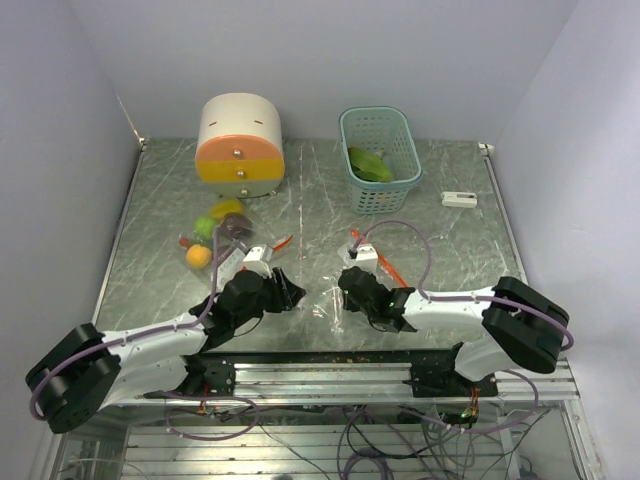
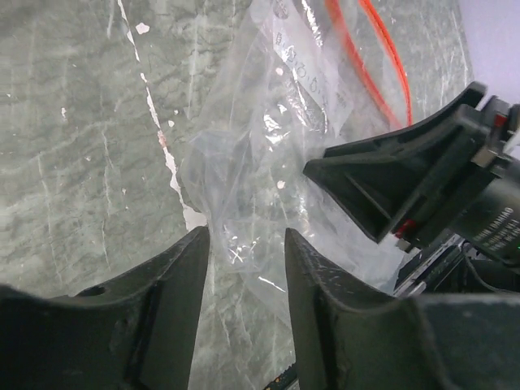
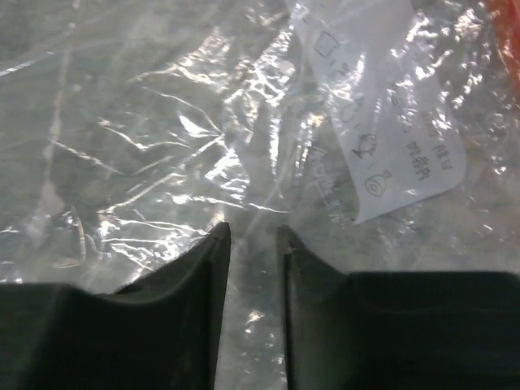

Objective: Open the zip-top bag and remove the fake food
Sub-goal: Move the zipper food storage bag to the center of the board, then pick up the zipper food storage bag at the center of the board.

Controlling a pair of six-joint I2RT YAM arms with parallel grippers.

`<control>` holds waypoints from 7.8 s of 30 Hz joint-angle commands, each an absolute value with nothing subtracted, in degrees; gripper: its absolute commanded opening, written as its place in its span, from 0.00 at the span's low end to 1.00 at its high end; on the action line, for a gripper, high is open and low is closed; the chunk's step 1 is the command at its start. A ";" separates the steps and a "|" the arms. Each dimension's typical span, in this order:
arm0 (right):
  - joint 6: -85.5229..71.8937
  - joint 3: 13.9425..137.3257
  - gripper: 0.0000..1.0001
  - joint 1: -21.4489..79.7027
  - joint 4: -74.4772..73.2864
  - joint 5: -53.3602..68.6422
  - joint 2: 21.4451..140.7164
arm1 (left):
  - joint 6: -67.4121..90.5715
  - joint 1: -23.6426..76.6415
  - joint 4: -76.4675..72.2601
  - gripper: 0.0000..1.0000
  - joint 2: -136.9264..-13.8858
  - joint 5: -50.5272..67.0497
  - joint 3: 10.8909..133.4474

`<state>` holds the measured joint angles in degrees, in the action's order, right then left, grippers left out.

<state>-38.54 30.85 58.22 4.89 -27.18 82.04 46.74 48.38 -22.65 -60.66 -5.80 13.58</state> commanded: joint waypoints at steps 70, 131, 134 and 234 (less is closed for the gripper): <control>-30.13 33.45 0.71 37.24 -1.41 -24.14 62.92 | 52.61 45.61 10.57 0.97 -31.38 -25.53 11.59; -32.53 39.16 0.71 56.10 7.47 -26.18 84.89 | 81.47 41.18 31.46 0.70 -24.73 -43.82 12.13; -32.49 38.87 0.70 56.12 7.47 -26.11 84.65 | 80.69 39.61 28.76 0.70 -27.06 -42.84 11.47; -55.66 32.60 0.00 49.13 28.35 -4.89 75.52 | 47.56 48.16 7.60 0.61 -34.23 -24.86 22.32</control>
